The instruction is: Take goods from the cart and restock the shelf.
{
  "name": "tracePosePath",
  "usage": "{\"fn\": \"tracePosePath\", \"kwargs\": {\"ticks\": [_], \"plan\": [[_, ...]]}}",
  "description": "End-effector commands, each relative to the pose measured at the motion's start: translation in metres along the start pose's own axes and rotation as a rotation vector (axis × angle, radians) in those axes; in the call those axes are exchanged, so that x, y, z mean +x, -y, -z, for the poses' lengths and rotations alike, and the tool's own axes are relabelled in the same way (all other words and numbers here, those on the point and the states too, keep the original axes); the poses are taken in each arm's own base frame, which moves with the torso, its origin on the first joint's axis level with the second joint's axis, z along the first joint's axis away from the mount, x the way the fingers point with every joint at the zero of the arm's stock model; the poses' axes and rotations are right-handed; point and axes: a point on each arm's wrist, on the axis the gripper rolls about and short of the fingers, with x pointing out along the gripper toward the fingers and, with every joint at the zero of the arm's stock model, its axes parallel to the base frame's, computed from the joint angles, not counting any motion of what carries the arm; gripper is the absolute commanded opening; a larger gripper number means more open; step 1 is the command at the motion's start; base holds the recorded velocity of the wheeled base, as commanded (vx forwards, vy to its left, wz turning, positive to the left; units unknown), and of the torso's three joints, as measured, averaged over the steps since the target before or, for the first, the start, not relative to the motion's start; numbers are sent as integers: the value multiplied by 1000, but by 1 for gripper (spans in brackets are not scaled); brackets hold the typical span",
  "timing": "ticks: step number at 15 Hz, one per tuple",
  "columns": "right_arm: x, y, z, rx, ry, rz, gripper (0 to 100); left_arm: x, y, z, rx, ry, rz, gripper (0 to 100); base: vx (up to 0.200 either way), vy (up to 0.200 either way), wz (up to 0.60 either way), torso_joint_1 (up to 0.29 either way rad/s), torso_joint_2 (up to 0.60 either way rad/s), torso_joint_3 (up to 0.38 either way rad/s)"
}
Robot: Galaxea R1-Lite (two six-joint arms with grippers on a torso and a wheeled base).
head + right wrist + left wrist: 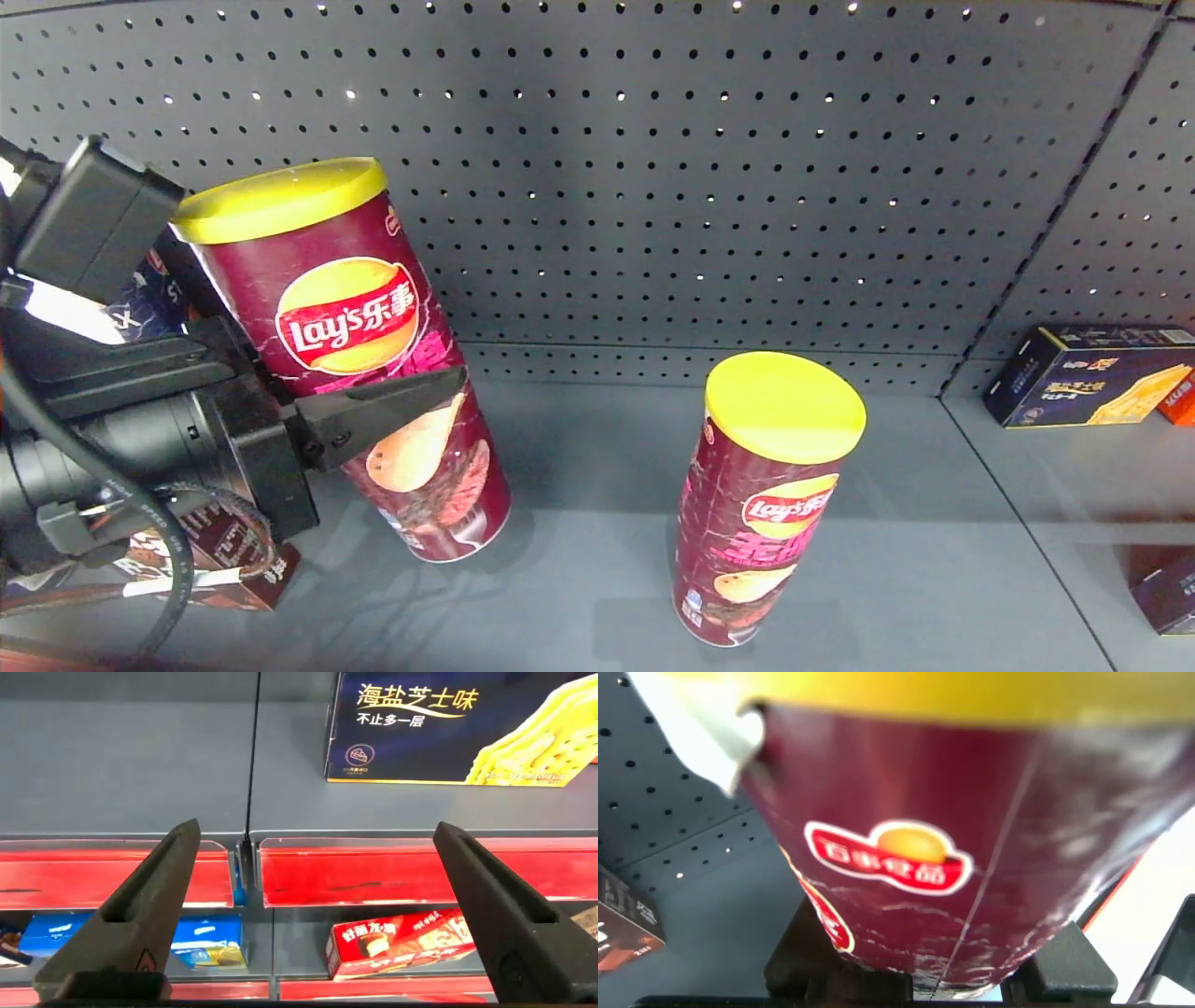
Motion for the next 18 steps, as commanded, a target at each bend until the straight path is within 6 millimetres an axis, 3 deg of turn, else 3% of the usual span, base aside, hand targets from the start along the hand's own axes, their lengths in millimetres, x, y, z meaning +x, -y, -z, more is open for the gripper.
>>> {"fn": "tracePosePath", "kwargs": {"ticks": [1, 8, 12, 14, 18], "plan": [[0, 0, 0, 0, -5, 0, 100, 1, -6, 3, -10, -14, -28, 0, 0, 0, 0, 0, 0, 0], [0, 0, 0, 0, -5, 0, 100, 59, -2, 0, 24, -72, 81, 0, 0, 0, 0, 0, 0, 0], [0, 0, 0, 0, -5, 0, 100, 115, -10, 9, 143, -116, 118, 0, 0, 0, 0, 0, 0, 0], [0, 0, 0, 0, -5, 0, 100, 127, -15, 13, 170, -123, 153, 0, 0, 0, 0, 0, 0, 0], [0, 0, 0, 0, -5, 0, 100, 176, -25, 9, 191, -88, 202, 0, 0, 0, 0, 0, 0, 0]]}}
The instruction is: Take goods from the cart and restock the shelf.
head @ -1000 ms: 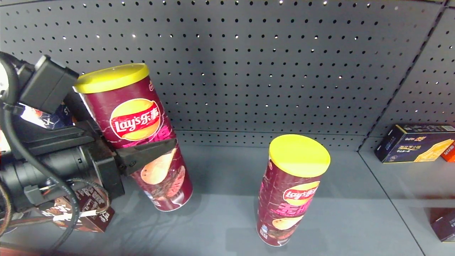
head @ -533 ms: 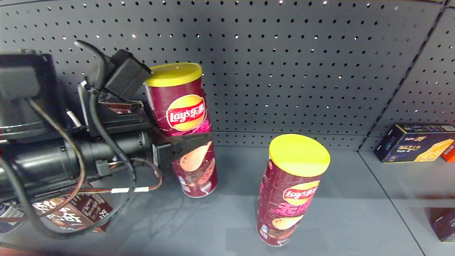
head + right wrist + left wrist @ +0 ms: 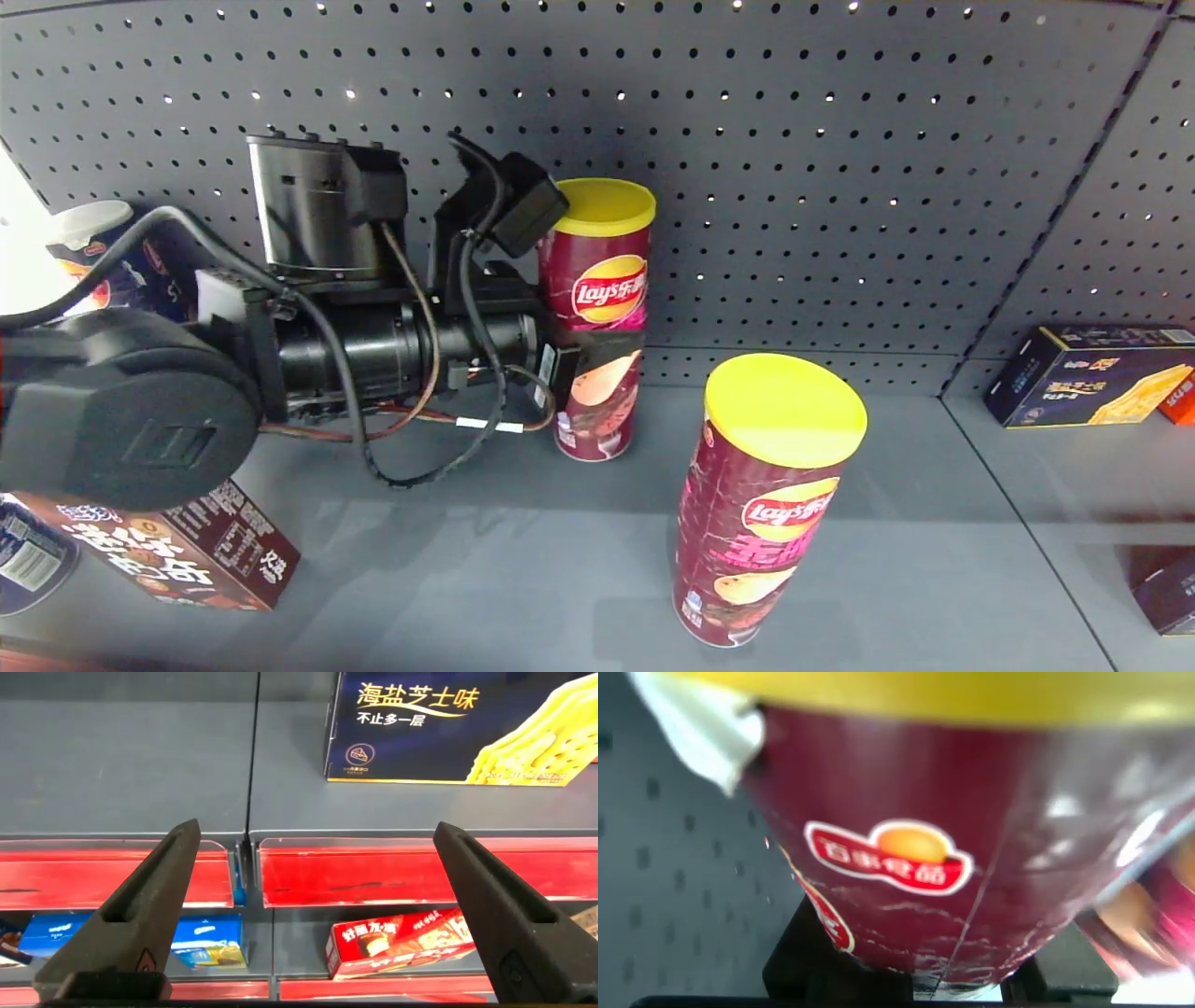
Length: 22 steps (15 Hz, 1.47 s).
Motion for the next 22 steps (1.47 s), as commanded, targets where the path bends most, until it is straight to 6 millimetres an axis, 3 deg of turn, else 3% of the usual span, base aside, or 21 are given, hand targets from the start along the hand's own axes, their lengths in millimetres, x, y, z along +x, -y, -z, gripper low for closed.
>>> {"fn": "tracePosePath", "kwargs": {"ticks": [1, 11, 22], "plan": [[0, 0, 0, -1, -4, 0, 100, 33, -11, 9, -4, -10, 26, 0, 0, 0, 0, 0, 0, 0], [0, 0, 0, -1, -4, 0, 100, 83, -17, 18, 10, 37, 100, 0, 0, 0, 0, 0, 0, 0], [0, 0, 0, -1, -4, 0, 100, 101, -16, 30, 10, 18, 112, 0, 0, 0, 0, 0, 0, 0]]}}
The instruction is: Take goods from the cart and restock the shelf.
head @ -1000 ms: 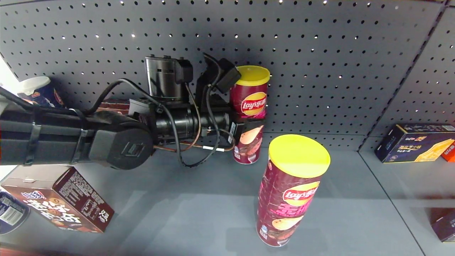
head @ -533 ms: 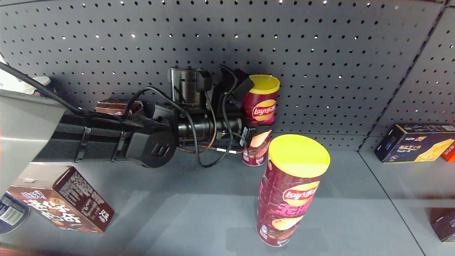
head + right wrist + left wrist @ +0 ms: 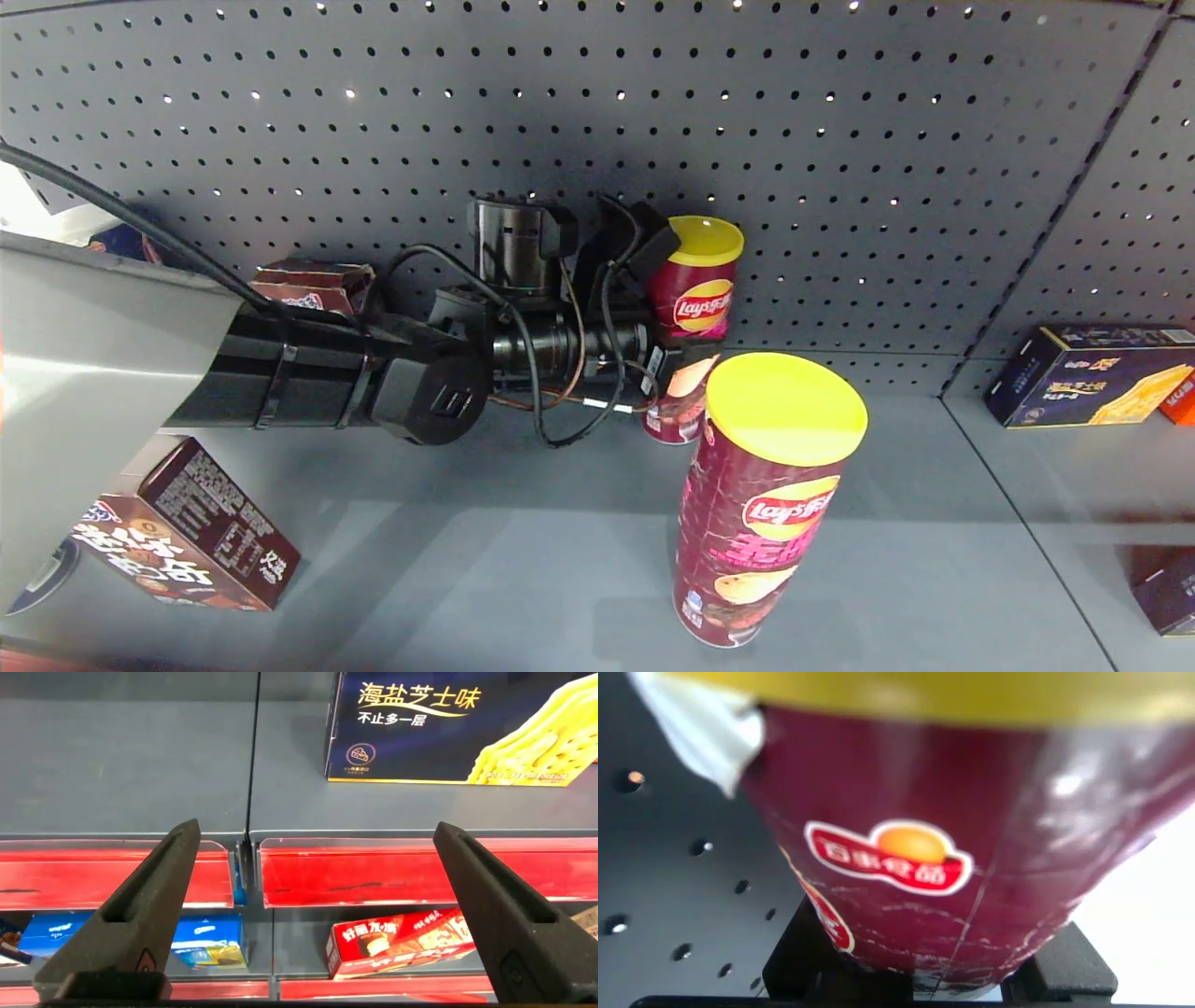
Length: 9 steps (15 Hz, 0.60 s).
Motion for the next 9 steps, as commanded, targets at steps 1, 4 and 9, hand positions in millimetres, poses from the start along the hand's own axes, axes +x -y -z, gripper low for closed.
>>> {"fn": "tracePosePath", "kwargs": {"ticks": [1, 4, 9], "plan": [[0, 0, 0, 0, -2, 0, 100, 3, 2, 2, -2, -6, 7, 0, 0, 0, 0, 0, 0, 0], [0, 0, 0, 0, -2, 0, 100, 3, 4, 1, 5, 11, 0, 100, 0, 0, 0, 0, 0, 0], [0, 0, 0, 0, -2, 0, 100, -31, 11, -20, 30, 69, -28, 100, 0, 0, 0, 0, 0, 0]]}}
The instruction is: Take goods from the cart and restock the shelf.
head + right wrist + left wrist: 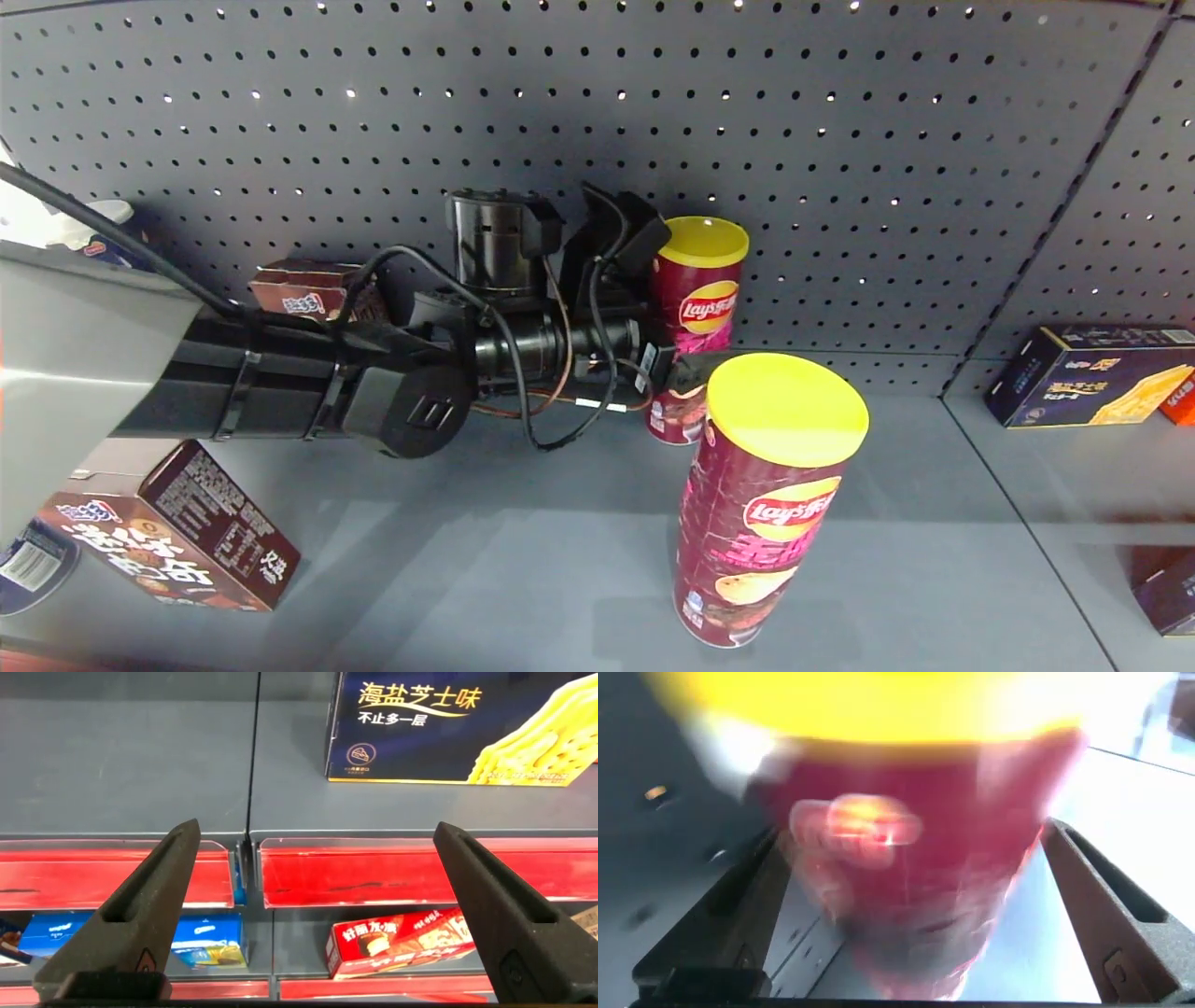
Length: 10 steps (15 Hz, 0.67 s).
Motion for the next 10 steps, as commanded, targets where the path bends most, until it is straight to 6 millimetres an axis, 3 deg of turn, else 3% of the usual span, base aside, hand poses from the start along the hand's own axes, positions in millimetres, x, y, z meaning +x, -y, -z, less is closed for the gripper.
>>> {"fn": "tracePosePath", "kwargs": {"ticks": [1, 4, 6, 10], "plan": [[0, 0, 0, -1, -2, 0, 100, -26, 8, -16, 12, 25, -15, 100, 0, 0, 0, 0, 0, 0], [0, 0, 0, -1, -2, 0, 100, -42, 15, -18, 9, 23, -43, 100, 0, 0, 0, 0, 0, 0], [0, 0, 0, -1, -2, 0, 100, -67, 28, -4, -15, -61, -168, 100, 0, 0, 0, 0, 0, 0], [0, 0, 0, -1, -2, 0, 100, -68, 34, 2, -18, -124, -323, 100, 0, 0, 0, 0, 0, 0]]}}
